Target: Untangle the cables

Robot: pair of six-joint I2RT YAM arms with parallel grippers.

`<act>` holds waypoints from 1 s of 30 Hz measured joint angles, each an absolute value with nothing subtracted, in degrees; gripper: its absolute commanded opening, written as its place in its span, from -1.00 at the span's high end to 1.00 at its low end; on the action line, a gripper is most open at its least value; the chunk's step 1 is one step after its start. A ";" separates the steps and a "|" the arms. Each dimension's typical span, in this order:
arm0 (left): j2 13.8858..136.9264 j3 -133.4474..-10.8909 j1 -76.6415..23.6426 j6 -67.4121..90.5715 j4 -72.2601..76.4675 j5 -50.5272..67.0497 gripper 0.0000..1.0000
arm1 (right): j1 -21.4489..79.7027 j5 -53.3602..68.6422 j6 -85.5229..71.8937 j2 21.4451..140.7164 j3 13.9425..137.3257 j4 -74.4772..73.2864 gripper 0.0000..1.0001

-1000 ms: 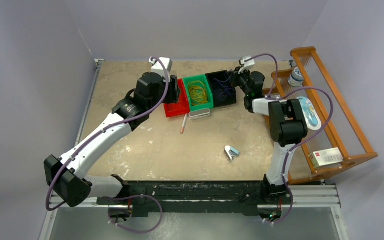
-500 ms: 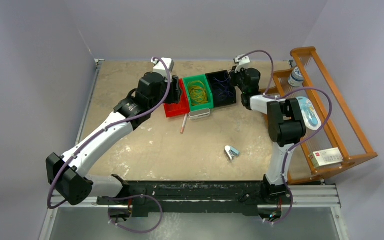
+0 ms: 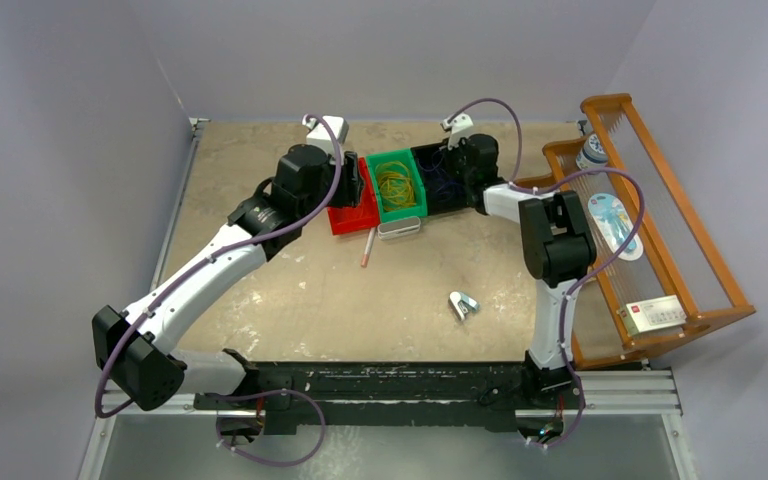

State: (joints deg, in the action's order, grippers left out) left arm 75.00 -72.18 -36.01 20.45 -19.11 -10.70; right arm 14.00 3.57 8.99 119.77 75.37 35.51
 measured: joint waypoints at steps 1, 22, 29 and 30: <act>75.00 -72.07 -36.01 20.45 -18.98 -10.70 0.06 | 14.13 3.51 9.17 119.94 75.72 34.70 0.64; 75.00 -71.46 -35.94 20.45 -18.90 -10.70 0.04 | 14.31 4.01 7.40 112.33 73.93 26.00 -0.10; 75.00 -71.46 -35.73 20.45 -18.90 -10.68 0.04 | 14.31 2.44 5.82 107.35 71.85 24.27 0.20; 75.00 -71.46 -35.70 20.47 -18.90 -10.70 0.04 | 14.31 2.26 5.54 107.07 71.70 23.81 0.26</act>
State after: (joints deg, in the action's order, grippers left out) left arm 75.00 -71.46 -35.70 20.47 -18.90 -10.70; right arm 14.31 2.26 5.54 107.07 71.70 23.81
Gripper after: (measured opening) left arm 0.479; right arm 0.448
